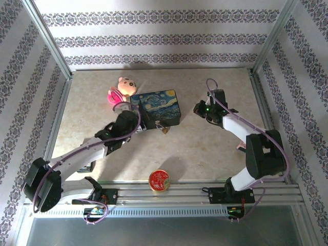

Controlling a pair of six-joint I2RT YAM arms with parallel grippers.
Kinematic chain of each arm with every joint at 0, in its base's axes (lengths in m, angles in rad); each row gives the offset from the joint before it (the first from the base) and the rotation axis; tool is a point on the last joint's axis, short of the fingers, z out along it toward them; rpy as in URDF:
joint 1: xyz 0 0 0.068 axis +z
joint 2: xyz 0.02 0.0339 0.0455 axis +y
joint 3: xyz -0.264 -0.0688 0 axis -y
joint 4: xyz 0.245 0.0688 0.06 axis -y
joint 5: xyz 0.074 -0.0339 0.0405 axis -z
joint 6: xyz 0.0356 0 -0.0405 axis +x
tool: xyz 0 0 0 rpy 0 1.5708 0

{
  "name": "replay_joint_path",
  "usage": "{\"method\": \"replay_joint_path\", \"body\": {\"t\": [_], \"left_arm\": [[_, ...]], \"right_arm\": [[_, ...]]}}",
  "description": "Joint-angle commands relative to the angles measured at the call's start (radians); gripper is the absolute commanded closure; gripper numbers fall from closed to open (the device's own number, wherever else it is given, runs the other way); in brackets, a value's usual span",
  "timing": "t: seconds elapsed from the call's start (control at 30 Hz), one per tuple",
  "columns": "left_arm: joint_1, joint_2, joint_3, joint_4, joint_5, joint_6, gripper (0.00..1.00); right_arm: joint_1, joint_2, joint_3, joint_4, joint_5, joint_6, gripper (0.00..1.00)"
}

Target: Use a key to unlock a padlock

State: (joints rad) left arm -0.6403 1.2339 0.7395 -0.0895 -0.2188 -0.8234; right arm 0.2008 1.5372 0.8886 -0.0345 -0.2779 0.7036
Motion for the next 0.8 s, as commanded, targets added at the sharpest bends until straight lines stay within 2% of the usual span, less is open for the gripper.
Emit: {"method": "replay_joint_path", "body": {"t": [0.0, 0.17, 0.4, 0.77], "left_arm": [[-0.074, 0.078, 0.01, -0.044, -0.072, -0.039, 0.14], [-0.14, 0.241, 0.096, -0.02, -0.088, -0.039, 0.13], [-0.204, 0.465, 0.307, -0.185, -0.188, -0.052, 0.11], [-0.214, 0.645, 0.462, -0.32, -0.326, -0.167, 0.1]], "right_arm": [[0.013, -0.088, -0.093, -0.034, 0.045, -0.012, 1.0], [0.032, -0.24, -0.198, -0.074, 0.072, -0.012, 1.0], [0.043, -0.409, -0.276, -0.125, 0.09, -0.015, 1.0], [0.046, -0.459, -0.286, -0.158, 0.098, -0.039, 1.0]]}}
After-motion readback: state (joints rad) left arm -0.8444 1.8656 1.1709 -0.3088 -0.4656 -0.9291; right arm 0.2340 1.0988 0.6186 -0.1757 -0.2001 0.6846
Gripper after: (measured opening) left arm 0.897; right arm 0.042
